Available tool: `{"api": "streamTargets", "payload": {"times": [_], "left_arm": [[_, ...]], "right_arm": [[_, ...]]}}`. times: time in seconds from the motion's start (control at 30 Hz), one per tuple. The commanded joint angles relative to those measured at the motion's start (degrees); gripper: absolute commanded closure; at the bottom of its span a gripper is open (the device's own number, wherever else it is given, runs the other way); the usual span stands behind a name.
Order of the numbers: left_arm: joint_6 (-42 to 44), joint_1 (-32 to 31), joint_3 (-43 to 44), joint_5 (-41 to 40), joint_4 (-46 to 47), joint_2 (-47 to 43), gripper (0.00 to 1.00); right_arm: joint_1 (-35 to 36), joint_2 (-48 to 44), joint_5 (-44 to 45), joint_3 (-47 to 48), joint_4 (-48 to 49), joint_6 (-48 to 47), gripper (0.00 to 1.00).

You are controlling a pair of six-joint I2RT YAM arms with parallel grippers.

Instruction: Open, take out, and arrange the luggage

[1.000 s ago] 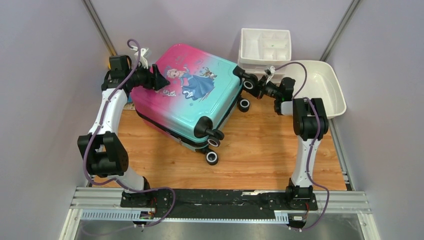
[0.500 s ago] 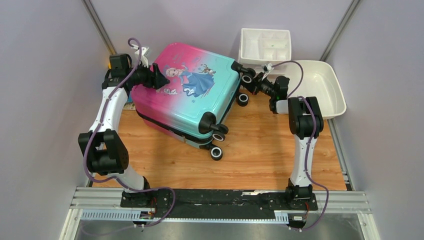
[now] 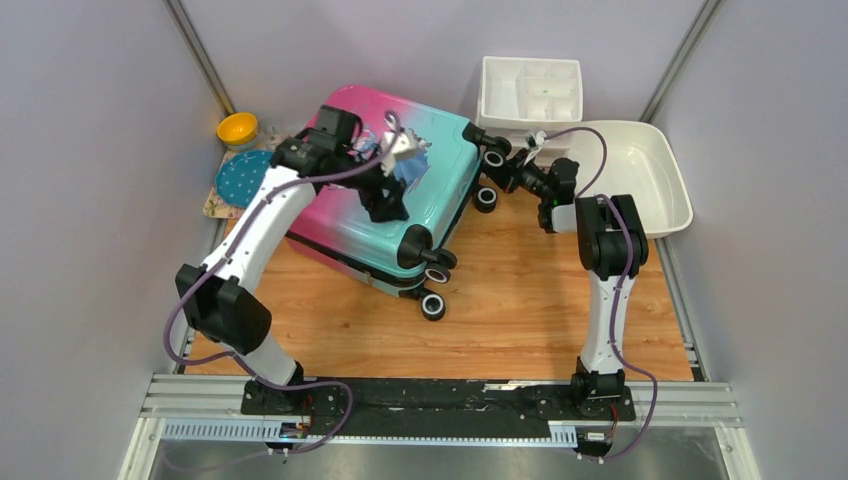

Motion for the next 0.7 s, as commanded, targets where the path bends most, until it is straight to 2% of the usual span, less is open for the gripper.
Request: {"api": "streamTargets", "payload": {"times": [0.0,0.07,0.1,0.2,0.37,0.5,0.6,0.67], "left_arm": [[3.8,-11.4,-2.1,-9.4,-0.7,-5.7,0.16],[2.2,-15.6,-3.4,-14.7,5.2,-5.7,0.19],[5.2,-18.9,-2.6,-17.4,5.2,-3.7,0.19],[10.3,-23.5,3.8,-22.6,1.2,2.8,0.23],[15.3,-24.9,11.5,-26.3,-0.3,10.1,0.27],[24.2,-27.3,8.5,-28.2,2.8,10.8,0.27],[30.9,-28.6,2.7,-27.5,4.7,9.7,0.26],[32.1,-29.0,0.3,-27.6,5.5,10.2,0.26]], "right_arm": [[2.9,-4.6,-3.4,0.3,3.4,-0.8,1.0],[2.9,-4.7,-3.4,0.4,3.1,-1.2,1.0],[2.9,-4.8,-3.5,0.5,2.7,-1.4,1.0],[3.0,-5.1,-3.5,0.6,2.0,-1.7,1.0],[3.0,-5.7,-3.8,0.4,1.6,-2.0,1.0],[3.1,-5.7,-3.9,0.6,1.1,-2.1,1.0],[3.2,-5.7,-3.8,0.5,0.8,-2.3,1.0],[3.2,-5.8,-3.7,0.3,0.8,-2.5,1.0]]}}
